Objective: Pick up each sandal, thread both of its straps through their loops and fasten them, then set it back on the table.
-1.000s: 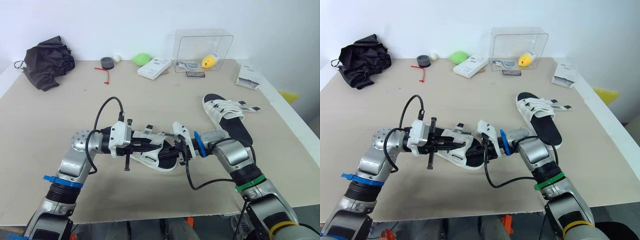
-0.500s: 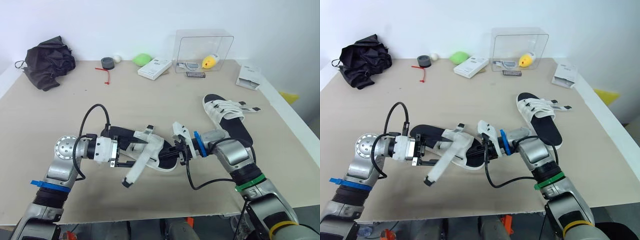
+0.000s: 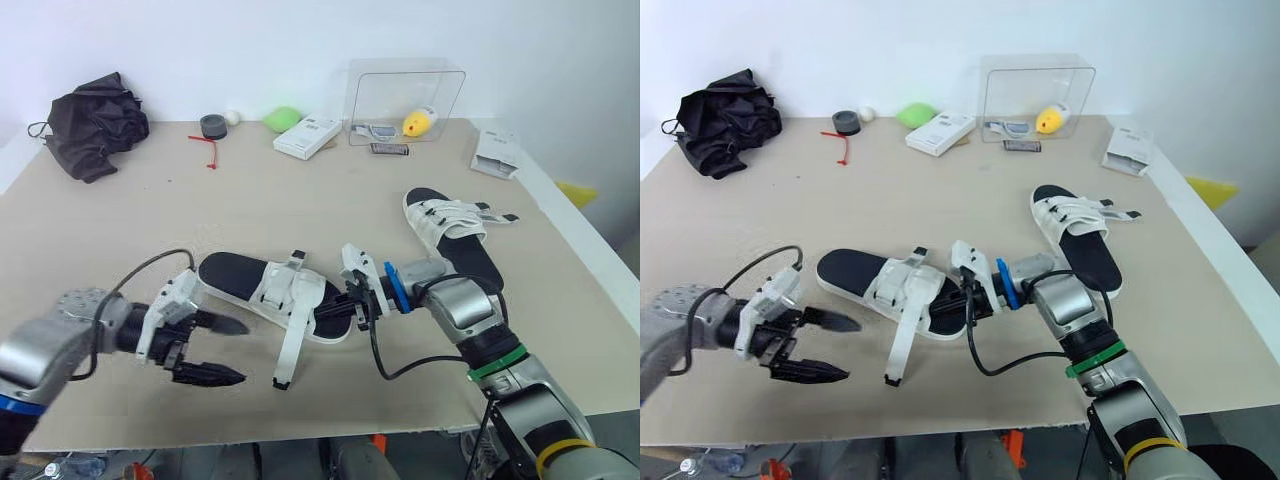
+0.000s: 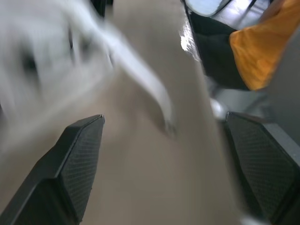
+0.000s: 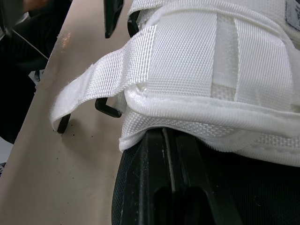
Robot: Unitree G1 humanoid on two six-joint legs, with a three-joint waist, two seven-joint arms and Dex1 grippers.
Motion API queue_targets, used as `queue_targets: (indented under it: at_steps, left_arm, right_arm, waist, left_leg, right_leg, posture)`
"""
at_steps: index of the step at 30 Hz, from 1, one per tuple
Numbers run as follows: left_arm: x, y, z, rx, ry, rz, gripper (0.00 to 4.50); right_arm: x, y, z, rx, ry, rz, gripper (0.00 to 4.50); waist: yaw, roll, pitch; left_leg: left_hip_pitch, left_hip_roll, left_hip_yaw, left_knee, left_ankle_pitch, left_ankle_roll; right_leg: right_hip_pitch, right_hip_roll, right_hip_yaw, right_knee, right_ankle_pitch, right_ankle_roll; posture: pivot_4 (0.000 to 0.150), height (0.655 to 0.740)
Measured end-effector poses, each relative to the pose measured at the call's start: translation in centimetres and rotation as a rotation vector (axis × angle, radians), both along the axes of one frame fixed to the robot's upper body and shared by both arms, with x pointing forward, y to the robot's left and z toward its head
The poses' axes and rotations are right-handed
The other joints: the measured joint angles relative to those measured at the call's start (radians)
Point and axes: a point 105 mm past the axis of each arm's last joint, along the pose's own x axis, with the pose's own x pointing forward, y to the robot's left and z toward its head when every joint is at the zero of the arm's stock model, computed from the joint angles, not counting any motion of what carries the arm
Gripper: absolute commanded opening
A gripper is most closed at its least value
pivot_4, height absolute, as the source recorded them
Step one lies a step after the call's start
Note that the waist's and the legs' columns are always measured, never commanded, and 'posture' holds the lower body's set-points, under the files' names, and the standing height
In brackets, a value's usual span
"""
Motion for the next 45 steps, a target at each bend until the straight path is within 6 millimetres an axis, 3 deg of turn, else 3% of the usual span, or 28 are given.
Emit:
queue_targets:
  at_steps: [8,17,22,23,27,28,34,38,42,45]
  left_arm:
    - [-0.5,-3.4,-3.5,-0.087,0.187,0.151,4.29]
    - [1.5,-6.8,-3.3,-0.138,0.142,0.193,4.29]
    - [1.2,-6.9,-3.3,-0.135,0.182,0.177,2.7]
    - [1.1,-6.8,-3.4,-0.129,0.192,0.173,2.08]
    - [-0.5,-6.0,-3.5,-0.074,0.278,0.105,0.33]
    - [-0.9,-5.6,-3.4,-0.058,0.304,0.086,0.07]
    - [-1.0,-4.9,-2.8,-0.034,0.319,0.061,0.07]
    - [-0.4,-5.9,-1.0,-0.119,0.349,0.039,0.07]
    - [1.5,-7.1,4.1,-0.263,0.339,-0.011,0.07]
    - [3.4,-7.5,6.0,-0.311,0.342,0.018,0.07]
  right_arm:
    - [0.0,0.1,0.0,0.002,0.0,-0.004,0.0]
    - [-0.2,0.0,0.0,0.003,0.008,-0.011,0.0]
    - [-0.2,0.0,0.0,0.005,0.01,-0.014,0.0]
    - [-0.2,0.0,0.0,0.006,0.01,-0.016,0.0]
    - [-0.2,0.0,0.0,0.006,0.009,-0.022,0.0]
    - [-0.2,0.0,0.0,0.005,0.008,-0.022,0.0]
    - [-0.2,0.0,0.0,0.005,0.009,-0.023,0.0]
    - [-0.2,-0.1,0.0,0.004,0.009,-0.024,0.0]
    - [-0.2,-0.1,0.0,0.003,0.009,-0.026,0.0]
    - [-0.2,0.0,0.0,0.005,0.008,-0.022,0.0]
  waist:
    - [0.004,-0.002,0.0]
    - [0.01,-0.002,0.0]
    - [0.01,-0.002,0.0]
    - [0.01,-0.002,0.0]
    - [0.009,-0.002,0.0]
    - [0.009,-0.001,0.0]
    - [0.009,-0.001,0.0]
    - [0.012,-0.002,0.0]
    - [0.013,-0.002,0.001]
    - [0.012,-0.002,0.0]
  left_leg:
    - [0.0,0.0,-0.001,0.001,0.0,0.0]
    - [0.002,-0.001,-0.001,0.002,0.0,0.0]
    - [0.001,-0.001,-0.001,0.002,0.0,0.0]
    - [0.001,-0.001,-0.001,0.002,0.0,0.0]
    - [0.002,-0.001,-0.001,0.002,0.0,0.0]
    - [0.001,-0.001,-0.001,0.002,0.0,0.0]
    - [0.002,-0.001,0.0,0.002,0.0,0.0]
    - [0.001,-0.001,-0.001,0.003,0.0,0.0]
    - [0.001,0.0,-0.002,0.006,0.0,0.0]
    - [0.0,0.0,-0.002,0.005,0.0,0.0]
  right_leg:
    - [0.0,0.0,0.0,0.003,-0.001,-0.001]
    - [0.001,0.0,0.0,0.005,-0.001,-0.001]
    - [0.001,0.0,0.0,0.005,-0.001,-0.001]
    - [0.001,0.0,0.0,0.005,-0.001,-0.001]
    - [0.001,0.0,0.0,0.005,-0.001,-0.001]
    - [0.0,0.0,0.0,0.005,-0.001,-0.001]
    - [0.0,0.0,0.0,0.005,-0.001,-0.001]
    - [0.0,0.0,0.0,0.005,-0.001,-0.001]
    - [0.001,0.002,-0.001,0.005,0.0,-0.001]
    - [0.001,0.002,0.0,0.005,0.0,-0.001]
  posture:
    - [0.15,0.74]
    - [0.15,0.74]
    - [0.15,0.74]
    - [0.15,0.74]
    - [0.15,0.74]
    - [0.15,0.74]
    - [0.15,0.74]
    - [0.15,0.74]
    - [0.15,0.74]
    - [0.15,0.74]
